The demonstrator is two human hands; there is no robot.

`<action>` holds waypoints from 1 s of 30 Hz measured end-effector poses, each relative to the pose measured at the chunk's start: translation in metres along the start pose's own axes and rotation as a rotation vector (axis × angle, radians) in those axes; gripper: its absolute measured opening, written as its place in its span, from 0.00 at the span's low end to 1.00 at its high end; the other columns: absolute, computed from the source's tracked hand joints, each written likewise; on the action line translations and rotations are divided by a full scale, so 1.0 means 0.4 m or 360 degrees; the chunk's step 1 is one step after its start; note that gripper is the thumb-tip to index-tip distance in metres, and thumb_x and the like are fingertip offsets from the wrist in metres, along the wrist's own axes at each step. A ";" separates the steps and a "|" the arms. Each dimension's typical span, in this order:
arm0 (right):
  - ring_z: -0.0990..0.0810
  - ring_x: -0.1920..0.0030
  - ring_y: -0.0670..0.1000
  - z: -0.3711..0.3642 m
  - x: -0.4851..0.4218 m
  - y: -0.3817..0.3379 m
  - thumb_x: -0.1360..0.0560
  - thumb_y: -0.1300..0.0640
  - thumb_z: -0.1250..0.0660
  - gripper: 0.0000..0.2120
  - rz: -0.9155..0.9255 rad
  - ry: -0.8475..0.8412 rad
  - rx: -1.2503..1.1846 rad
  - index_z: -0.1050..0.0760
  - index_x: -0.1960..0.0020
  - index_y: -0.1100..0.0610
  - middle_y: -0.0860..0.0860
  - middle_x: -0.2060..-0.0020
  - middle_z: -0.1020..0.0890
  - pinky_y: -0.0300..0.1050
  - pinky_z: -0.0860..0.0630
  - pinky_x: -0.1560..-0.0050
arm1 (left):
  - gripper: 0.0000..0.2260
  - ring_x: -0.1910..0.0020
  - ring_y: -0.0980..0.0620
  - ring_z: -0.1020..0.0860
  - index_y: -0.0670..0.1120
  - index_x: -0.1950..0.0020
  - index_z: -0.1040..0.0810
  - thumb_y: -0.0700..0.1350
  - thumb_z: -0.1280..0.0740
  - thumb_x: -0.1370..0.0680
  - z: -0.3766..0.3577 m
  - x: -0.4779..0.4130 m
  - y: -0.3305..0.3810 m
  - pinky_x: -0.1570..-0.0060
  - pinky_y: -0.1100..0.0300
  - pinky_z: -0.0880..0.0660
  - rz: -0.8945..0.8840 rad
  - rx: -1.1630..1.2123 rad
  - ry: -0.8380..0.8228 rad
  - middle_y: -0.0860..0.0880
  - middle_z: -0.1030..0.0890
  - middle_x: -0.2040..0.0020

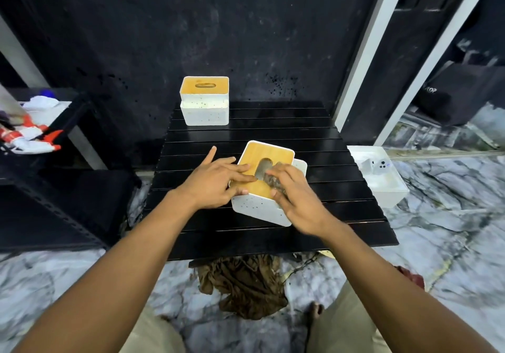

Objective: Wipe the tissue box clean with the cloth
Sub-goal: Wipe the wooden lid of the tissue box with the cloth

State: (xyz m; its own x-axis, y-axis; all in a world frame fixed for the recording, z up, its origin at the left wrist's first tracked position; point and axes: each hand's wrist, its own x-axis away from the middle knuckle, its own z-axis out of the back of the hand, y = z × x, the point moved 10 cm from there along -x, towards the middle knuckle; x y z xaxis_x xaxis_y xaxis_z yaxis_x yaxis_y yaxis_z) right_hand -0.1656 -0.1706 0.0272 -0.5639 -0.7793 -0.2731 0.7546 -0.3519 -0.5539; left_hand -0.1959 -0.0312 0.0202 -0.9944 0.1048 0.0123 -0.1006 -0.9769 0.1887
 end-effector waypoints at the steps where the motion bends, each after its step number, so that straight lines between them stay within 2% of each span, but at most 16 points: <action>1: 0.39 0.30 0.46 -0.007 0.021 -0.016 0.19 0.56 0.40 0.19 0.0038 -0.0009 -0.0034 0.34 0.28 0.54 0.48 0.34 0.33 0.33 0.45 0.29 | 0.19 0.22 0.53 0.44 0.65 0.29 0.33 0.61 0.40 0.20 -0.002 0.006 -0.001 0.25 0.44 0.67 0.0010 0.0006 0.0020 0.62 0.38 0.24; 4: 0.40 0.29 0.42 0.000 0.064 -0.011 0.18 0.55 0.41 0.18 -0.0001 -0.0034 -0.0184 0.34 0.28 0.52 0.45 0.34 0.33 0.30 0.46 0.30 | 0.19 0.22 0.54 0.43 0.65 0.29 0.31 0.62 0.40 0.21 -0.007 0.023 0.001 0.25 0.44 0.67 0.0042 0.0062 0.0054 0.62 0.38 0.24; 6: 0.39 0.31 0.45 0.017 0.048 0.013 0.18 0.56 0.41 0.18 -0.0073 0.0032 -0.0116 0.34 0.29 0.53 0.47 0.34 0.32 0.32 0.44 0.30 | 0.19 0.22 0.54 0.43 0.64 0.29 0.31 0.62 0.41 0.21 -0.010 0.027 0.015 0.25 0.46 0.67 0.0012 0.0084 0.0065 0.61 0.38 0.24; 9: 0.36 0.34 0.53 0.033 -0.034 0.056 0.19 0.60 0.40 0.17 -0.0182 0.0184 0.0120 0.32 0.30 0.56 0.51 0.37 0.30 0.45 0.36 0.32 | 0.18 0.22 0.56 0.48 0.61 0.29 0.30 0.59 0.41 0.19 -0.011 0.026 0.038 0.26 0.50 0.68 -0.0074 0.0120 0.0045 0.59 0.39 0.23; 12: 0.38 0.29 0.56 0.041 -0.127 0.116 0.19 0.59 0.41 0.20 -0.0353 0.0166 0.0176 0.35 0.28 0.57 0.53 0.33 0.31 0.53 0.36 0.29 | 0.18 0.22 0.59 0.51 0.59 0.28 0.31 0.56 0.41 0.18 -0.015 0.032 0.042 0.27 0.54 0.69 -0.0127 0.0151 -0.0017 0.58 0.40 0.23; 15: 0.41 0.25 0.56 0.027 -0.155 0.131 0.19 0.58 0.41 0.22 -0.0359 -0.0013 0.0171 0.38 0.25 0.56 0.52 0.29 0.34 0.48 0.40 0.27 | 0.18 0.22 0.59 0.49 0.60 0.28 0.31 0.57 0.41 0.18 -0.016 0.040 0.037 0.26 0.55 0.67 -0.0107 0.0125 0.0000 0.58 0.40 0.23; 17: 0.37 0.30 0.54 0.025 -0.128 0.100 0.19 0.58 0.40 0.21 -0.0277 -0.0092 0.0142 0.36 0.26 0.55 0.51 0.33 0.32 0.46 0.38 0.30 | 0.18 0.22 0.59 0.47 0.61 0.28 0.31 0.58 0.42 0.18 -0.013 0.042 0.036 0.25 0.55 0.65 -0.0092 0.0082 0.0052 0.58 0.40 0.23; 21: 0.36 0.39 0.49 0.025 -0.026 0.032 0.20 0.55 0.37 0.20 -0.0067 -0.0147 0.0152 0.33 0.29 0.54 0.48 0.40 0.29 0.41 0.38 0.34 | 0.18 0.23 0.59 0.44 0.63 0.29 0.30 0.60 0.42 0.19 -0.008 0.047 0.035 0.24 0.52 0.62 -0.0065 0.0093 0.0159 0.58 0.38 0.24; 23: 0.36 0.40 0.47 0.028 0.023 0.010 0.20 0.55 0.37 0.19 -0.0062 -0.0042 0.0043 0.32 0.30 0.53 0.47 0.41 0.29 0.37 0.39 0.35 | 0.18 0.23 0.58 0.42 0.63 0.30 0.29 0.61 0.42 0.19 -0.009 0.053 0.031 0.23 0.51 0.60 -0.0049 0.0084 0.0216 0.58 0.36 0.24; 26: 0.36 0.37 0.46 0.040 0.083 0.009 0.19 0.56 0.38 0.18 -0.0211 0.0409 -0.0198 0.32 0.30 0.52 0.46 0.39 0.30 0.34 0.38 0.34 | 0.20 0.27 0.55 0.33 0.63 0.32 0.26 0.65 0.45 0.21 -0.021 0.059 0.056 0.23 0.52 0.52 0.0008 -0.0080 0.0264 0.56 0.29 0.27; 28: 0.37 0.34 0.46 0.033 0.109 0.025 0.19 0.57 0.39 0.19 -0.0374 0.0707 -0.0319 0.34 0.29 0.52 0.45 0.35 0.32 0.34 0.40 0.32 | 0.24 0.37 0.52 0.24 0.63 0.36 0.23 0.68 0.49 0.23 0.003 0.054 0.091 0.27 0.52 0.42 0.0014 -0.0263 0.0348 0.56 0.21 0.38; 29: 0.38 0.32 0.47 0.025 0.115 0.032 0.19 0.57 0.39 0.20 -0.0444 0.0817 -0.0361 0.34 0.28 0.52 0.46 0.33 0.33 0.37 0.40 0.30 | 0.23 0.42 0.51 0.23 0.64 0.37 0.22 0.68 0.49 0.23 0.020 0.047 0.103 0.29 0.53 0.41 -0.0006 -0.0310 0.0368 0.56 0.20 0.43; 30: 0.39 0.30 0.48 0.018 0.118 0.038 0.18 0.57 0.40 0.20 -0.0505 0.0909 -0.0385 0.36 0.27 0.52 0.48 0.31 0.35 0.41 0.40 0.28 | 0.21 0.41 0.51 0.24 0.65 0.36 0.23 0.68 0.47 0.23 0.030 0.036 0.101 0.30 0.54 0.42 -0.0027 -0.0298 0.0336 0.57 0.22 0.44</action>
State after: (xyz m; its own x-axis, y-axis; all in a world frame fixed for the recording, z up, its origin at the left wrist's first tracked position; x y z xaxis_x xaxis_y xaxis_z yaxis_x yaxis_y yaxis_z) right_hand -0.1783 -0.2164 0.0118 -0.8831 -0.2398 -0.4033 0.4655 -0.3403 -0.8170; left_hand -0.2139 -0.0670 0.0399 -0.9751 0.0995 -0.1981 -0.1020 -0.9948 0.0025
